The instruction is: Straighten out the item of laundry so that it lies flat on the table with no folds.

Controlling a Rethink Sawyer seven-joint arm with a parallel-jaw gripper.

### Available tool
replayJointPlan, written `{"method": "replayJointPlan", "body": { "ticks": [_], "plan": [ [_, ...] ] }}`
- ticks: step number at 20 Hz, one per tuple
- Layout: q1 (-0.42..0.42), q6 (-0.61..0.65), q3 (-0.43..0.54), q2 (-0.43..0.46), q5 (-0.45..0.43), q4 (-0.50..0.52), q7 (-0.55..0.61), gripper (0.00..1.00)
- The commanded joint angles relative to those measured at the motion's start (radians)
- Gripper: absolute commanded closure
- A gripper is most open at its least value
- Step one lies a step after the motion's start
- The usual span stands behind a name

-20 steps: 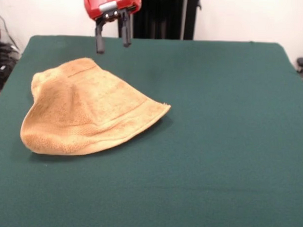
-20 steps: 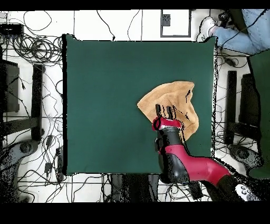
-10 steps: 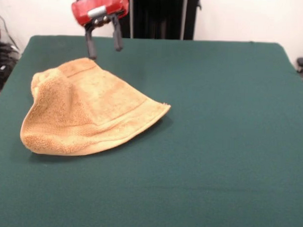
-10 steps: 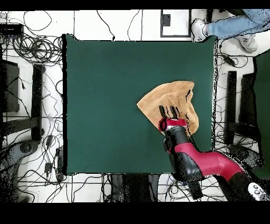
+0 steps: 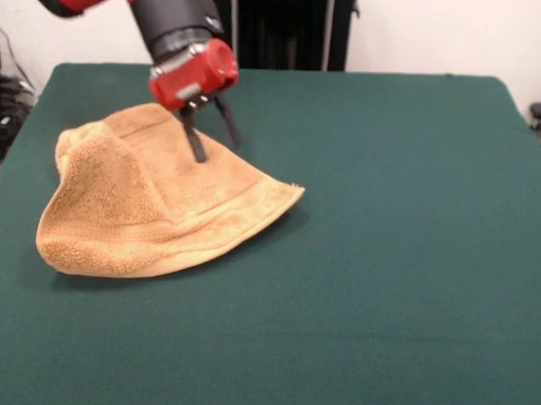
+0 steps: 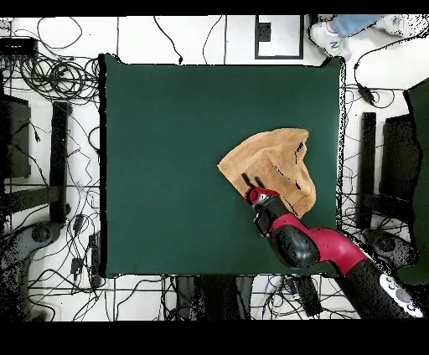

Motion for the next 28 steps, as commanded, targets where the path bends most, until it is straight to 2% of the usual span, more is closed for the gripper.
{"method": "replayJointPlan", "body": {
  "ticks": [1,6,12,15,16,18,22,25,28],
  "plan": [
    [0.089,0.135,0.110,0.101,0.074,-0.116,0.045,0.00],
    [0.143,0.193,0.074,0.065,0.147,-0.143,0.047,0.00],
    [0.221,0.153,-0.001,-0.021,0.195,-0.129,0.094,0.00],
    [0.241,0.163,-0.023,-0.036,0.216,-0.132,0.092,0.00],
    [0.289,0.183,-0.081,-0.092,0.215,-0.148,0.086,0.00],
    [0.404,0.128,-0.226,-0.174,0.177,-0.205,0.093,0.00],
    [0.545,-0.001,-0.426,-0.196,0.190,-0.262,0.143,0.00],
    [0.576,-0.006,-0.466,-0.203,0.212,-0.263,0.150,0.00],
    [0.558,0.103,-0.431,-0.175,0.230,-0.277,0.118,0.00]
  ]
}}
